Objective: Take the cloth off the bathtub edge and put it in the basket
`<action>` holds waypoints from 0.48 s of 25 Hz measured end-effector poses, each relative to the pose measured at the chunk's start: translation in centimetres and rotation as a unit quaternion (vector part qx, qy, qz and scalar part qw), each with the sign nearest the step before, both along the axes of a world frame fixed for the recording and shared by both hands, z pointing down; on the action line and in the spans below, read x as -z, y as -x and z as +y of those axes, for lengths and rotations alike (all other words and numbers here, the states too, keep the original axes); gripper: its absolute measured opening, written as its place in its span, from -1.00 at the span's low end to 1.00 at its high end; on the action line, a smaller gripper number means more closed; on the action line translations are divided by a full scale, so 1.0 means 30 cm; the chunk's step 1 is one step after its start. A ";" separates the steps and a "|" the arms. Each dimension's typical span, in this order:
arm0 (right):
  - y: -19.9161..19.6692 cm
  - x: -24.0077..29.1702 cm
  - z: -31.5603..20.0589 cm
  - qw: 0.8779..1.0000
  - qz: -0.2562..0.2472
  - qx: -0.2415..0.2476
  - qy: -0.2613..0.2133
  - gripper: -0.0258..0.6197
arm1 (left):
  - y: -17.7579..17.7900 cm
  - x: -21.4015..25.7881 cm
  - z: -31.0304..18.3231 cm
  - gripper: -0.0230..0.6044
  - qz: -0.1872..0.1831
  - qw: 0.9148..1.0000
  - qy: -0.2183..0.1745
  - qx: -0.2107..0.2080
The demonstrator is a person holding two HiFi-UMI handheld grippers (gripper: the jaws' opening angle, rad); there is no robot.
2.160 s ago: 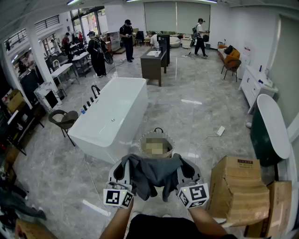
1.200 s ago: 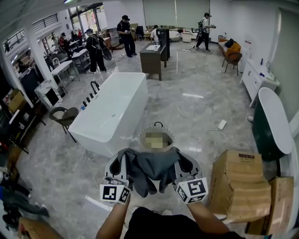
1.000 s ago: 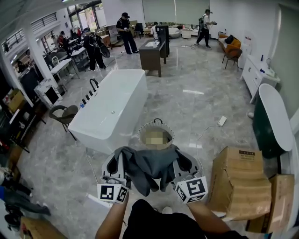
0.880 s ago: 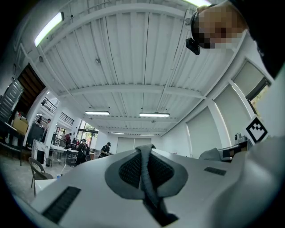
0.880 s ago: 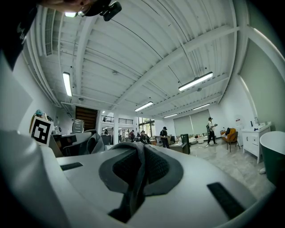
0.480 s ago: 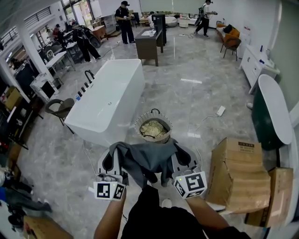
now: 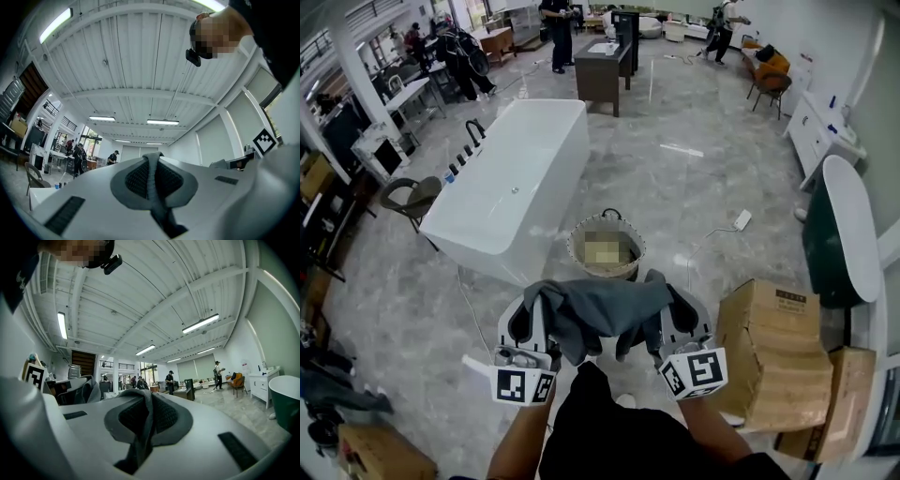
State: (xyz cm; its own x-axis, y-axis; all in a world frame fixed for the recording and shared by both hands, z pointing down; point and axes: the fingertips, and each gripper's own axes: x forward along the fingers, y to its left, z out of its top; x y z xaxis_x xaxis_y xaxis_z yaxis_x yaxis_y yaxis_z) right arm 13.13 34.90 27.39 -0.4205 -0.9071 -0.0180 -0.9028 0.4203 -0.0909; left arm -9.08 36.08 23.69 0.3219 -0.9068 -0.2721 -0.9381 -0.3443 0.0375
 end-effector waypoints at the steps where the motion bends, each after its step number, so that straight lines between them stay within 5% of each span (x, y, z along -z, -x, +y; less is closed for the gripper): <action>1: 0.003 -0.004 -0.022 1.000 -0.001 -0.002 0.002 -0.81 | 0.003 -0.008 -0.023 -0.87 0.001 1.000 0.000 -0.003; 12: 0.146 0.037 -0.356 0.999 0.024 -0.018 0.011 -0.81 | 0.103 0.009 -0.410 -0.87 0.042 0.997 -0.002 -0.066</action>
State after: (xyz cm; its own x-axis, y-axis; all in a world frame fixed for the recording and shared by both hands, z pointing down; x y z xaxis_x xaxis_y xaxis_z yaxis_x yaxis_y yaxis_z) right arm 8.74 24.24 26.27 -0.3866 -0.9220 0.0213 -0.9212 0.3850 -0.0564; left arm -12.17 23.78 23.42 0.4146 -0.8569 -0.3062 -0.8778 -0.4653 0.1135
